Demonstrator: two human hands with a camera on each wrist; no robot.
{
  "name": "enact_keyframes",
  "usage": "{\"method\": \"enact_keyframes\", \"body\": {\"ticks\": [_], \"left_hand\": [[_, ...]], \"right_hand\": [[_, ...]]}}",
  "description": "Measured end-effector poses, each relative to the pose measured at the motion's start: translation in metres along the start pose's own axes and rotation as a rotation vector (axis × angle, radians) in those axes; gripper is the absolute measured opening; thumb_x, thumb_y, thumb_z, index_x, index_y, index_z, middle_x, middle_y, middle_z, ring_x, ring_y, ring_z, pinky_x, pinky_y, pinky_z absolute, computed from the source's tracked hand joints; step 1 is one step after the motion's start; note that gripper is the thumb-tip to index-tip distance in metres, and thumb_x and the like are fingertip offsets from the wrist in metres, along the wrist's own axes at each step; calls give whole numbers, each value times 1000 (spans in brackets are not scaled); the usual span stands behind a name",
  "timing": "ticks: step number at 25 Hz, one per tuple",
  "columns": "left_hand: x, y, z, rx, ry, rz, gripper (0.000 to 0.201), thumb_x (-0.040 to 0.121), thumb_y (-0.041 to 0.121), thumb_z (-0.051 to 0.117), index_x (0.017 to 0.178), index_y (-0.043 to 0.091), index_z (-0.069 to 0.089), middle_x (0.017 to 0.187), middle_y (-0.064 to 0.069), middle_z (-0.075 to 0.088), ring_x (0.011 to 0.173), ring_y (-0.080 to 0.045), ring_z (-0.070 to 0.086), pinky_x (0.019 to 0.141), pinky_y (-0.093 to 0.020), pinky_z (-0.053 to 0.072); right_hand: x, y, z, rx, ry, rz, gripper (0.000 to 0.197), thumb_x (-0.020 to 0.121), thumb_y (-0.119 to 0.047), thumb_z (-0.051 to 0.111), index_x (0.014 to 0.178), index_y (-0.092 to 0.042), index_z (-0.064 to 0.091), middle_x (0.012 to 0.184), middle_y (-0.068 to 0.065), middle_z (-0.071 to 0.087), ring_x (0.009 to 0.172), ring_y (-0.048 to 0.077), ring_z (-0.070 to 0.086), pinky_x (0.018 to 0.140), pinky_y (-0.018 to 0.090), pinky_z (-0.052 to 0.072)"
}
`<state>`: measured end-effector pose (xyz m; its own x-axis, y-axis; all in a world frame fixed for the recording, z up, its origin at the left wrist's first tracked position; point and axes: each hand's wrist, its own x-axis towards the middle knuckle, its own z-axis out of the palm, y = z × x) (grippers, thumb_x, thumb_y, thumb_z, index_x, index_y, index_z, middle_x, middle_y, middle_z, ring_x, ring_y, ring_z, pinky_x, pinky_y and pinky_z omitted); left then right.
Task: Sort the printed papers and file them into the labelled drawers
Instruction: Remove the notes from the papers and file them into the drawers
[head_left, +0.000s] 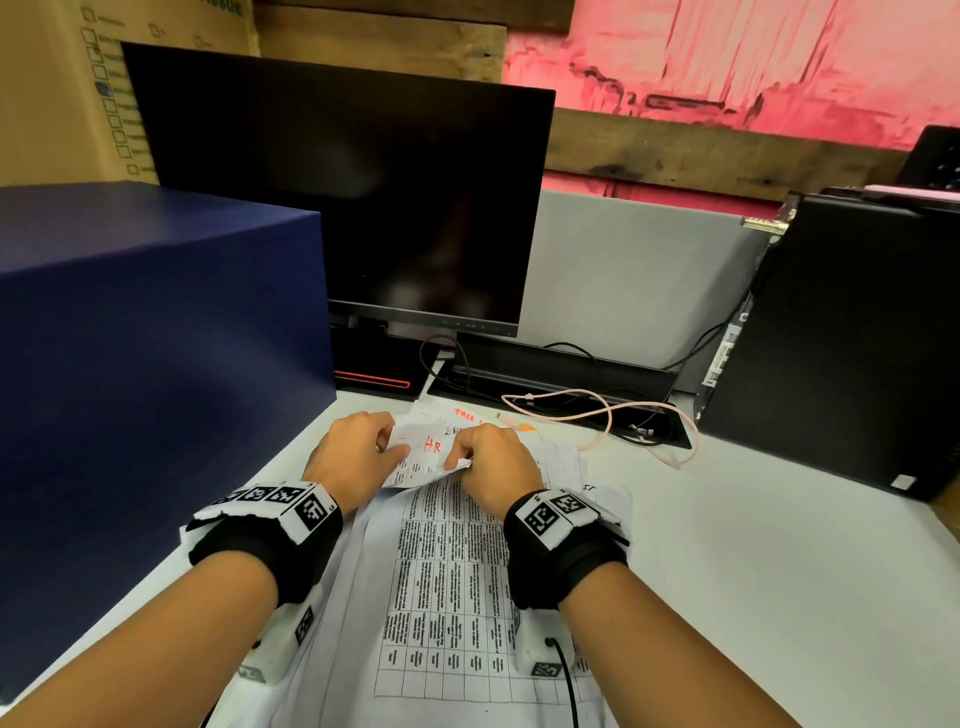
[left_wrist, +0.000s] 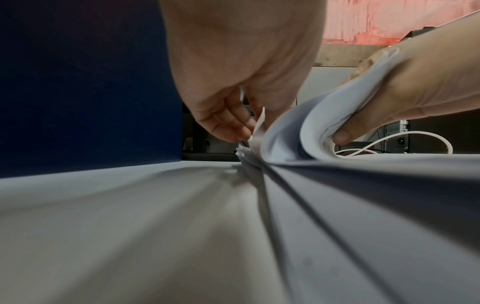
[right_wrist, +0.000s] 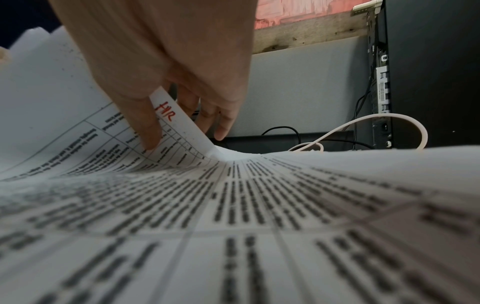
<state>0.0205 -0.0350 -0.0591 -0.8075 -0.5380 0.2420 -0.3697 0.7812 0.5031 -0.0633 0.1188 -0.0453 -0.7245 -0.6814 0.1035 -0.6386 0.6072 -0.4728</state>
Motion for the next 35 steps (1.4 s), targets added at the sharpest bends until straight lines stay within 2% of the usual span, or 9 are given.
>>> {"method": "enact_keyframes", "body": {"ticks": [5, 9, 13, 17, 20, 23, 28, 32, 35], "left_hand": [[-3, 4, -2, -17, -40, -17, 42, 90, 27, 63, 58, 18, 37, 58, 2, 47, 56, -16, 42, 52, -27, 33], [-3, 6, -3, -55, 10, -12, 44, 95, 34, 56, 56, 19, 42, 55, 3, 47, 54, -15, 42, 51, -27, 32], [-7, 11, -9, -60, 109, 40, 23, 95, 35, 57, 77, 22, 65, 75, 7, 63, 69, -12, 56, 60, -27, 43], [-6, 12, -8, -13, 111, 43, 33, 91, 38, 59, 63, 23, 50, 63, 7, 54, 61, -12, 50, 54, -26, 35], [-5, 9, -5, -160, 56, 141, 36, 85, 38, 67, 61, 17, 51, 59, 1, 54, 58, -12, 47, 53, -27, 38], [-10, 14, -5, -375, -47, 190, 36, 84, 38, 70, 57, 17, 56, 55, 6, 53, 50, -3, 44, 51, -14, 35], [-14, 21, -10, -490, -137, 71, 69, 87, 66, 29, 68, 16, 72, 70, 0, 70, 64, -3, 61, 66, -15, 41], [-16, 20, -10, -469, -275, 114, 72, 82, 78, 29, 79, 20, 73, 82, 0, 70, 77, -10, 61, 76, -25, 46], [-21, 19, -12, -474, -365, 135, 63, 72, 85, 37, 75, 31, 69, 65, 17, 60, 64, 1, 52, 68, -26, 40]], "right_hand": [[1, 0, 1, 31, -3, 11, 17, 83, -5, 62, 90, -17, 70, 99, 3, 69, 94, 26, 63, 84, 39, 54], [0, 0, 0, 14, -1, -3, 10, 84, -18, 68, 94, -17, 69, 102, 1, 69, 98, 23, 62, 87, 39, 52], [-2, 0, -1, 11, -3, -4, 16, 84, -27, 71, 91, -13, 70, 104, 2, 68, 100, 24, 61, 87, 40, 52], [-2, -1, -2, -9, 1, -15, 20, 84, -32, 71, 94, -16, 67, 102, 2, 67, 99, 23, 60, 86, 40, 51], [-2, -1, -2, 3, 49, -31, 32, 84, -33, 70, 106, -16, 53, 104, -1, 66, 97, 23, 60, 84, 39, 50], [-2, 0, -2, 25, 67, -61, 49, 83, -35, 70, 123, -22, 45, 110, 2, 66, 105, 25, 56, 87, 38, 47], [-1, 2, -2, -169, 122, -34, 33, 80, -46, 72, 103, -23, 68, 109, 4, 47, 112, 24, 38, 89, 31, 39], [-1, 1, -4, -220, 126, -57, 31, 80, -47, 70, 95, -21, 66, 105, 2, 52, 109, 22, 44, 94, 32, 38], [-5, -3, -8, -253, 100, -101, 19, 86, -37, 66, 84, -21, 55, 89, 0, 56, 104, 22, 52, 106, 39, 32]]}}
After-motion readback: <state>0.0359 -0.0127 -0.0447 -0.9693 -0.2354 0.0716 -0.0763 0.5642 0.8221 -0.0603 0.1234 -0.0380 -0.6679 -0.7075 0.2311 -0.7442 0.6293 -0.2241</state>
